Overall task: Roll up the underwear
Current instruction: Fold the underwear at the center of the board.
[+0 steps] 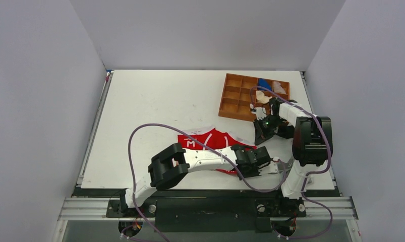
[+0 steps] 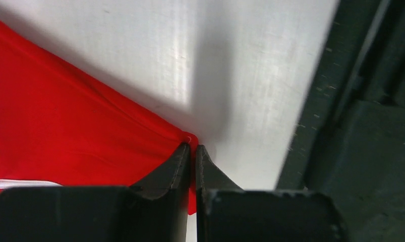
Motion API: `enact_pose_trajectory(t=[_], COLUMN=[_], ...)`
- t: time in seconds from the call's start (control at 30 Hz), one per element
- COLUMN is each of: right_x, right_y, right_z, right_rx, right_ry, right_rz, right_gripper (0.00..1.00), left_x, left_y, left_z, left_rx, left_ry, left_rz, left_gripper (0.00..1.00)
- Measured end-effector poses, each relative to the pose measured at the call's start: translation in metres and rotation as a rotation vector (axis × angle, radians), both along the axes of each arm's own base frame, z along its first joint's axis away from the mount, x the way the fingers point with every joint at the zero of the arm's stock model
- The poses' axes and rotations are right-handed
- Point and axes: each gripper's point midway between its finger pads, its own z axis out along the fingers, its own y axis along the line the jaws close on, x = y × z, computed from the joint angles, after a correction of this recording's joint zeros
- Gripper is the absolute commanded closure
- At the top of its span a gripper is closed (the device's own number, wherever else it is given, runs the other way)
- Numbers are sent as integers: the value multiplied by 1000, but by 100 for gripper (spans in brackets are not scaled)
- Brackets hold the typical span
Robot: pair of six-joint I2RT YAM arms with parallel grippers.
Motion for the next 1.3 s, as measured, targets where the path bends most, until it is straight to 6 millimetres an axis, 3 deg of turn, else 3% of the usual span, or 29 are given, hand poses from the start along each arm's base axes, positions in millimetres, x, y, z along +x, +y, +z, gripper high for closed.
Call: enact_pose_trajectory(t=[0.17,0.27,0.53,0.67,0.87,1.03,1.17,1.3], right_x=[-28,-42,-61,-51,-15,-3,6,17], right_y=[-4,-3,24,42,67,90,108,122], right_z=[9,14,25,44,97,133,146,146], right_rx=[1,16,70,99,166,207,214,212], right_ry=[21,43,91,39,-109,-174,-187,-179], right_rz=[27,49,153,220,269,314,340,347], right_gripper=[100,100,100,100,100,100,100,100], left_x=[-27,-40,-49,-38,-21,-20,-14,-3], left_y=[11,28,63,71,82,80,86,97], left_z=[12,22,50,62,88,108,111,109], left_rx=[-54,-93,-199,-253,-364,-455,-499,-536], left_ry=[74,104,164,237,339,413,477,522], left_rz=[-47,-78,-118,-93,-61,-83,-52,5], left_gripper=[99,96,100,100,100,95,91,91])
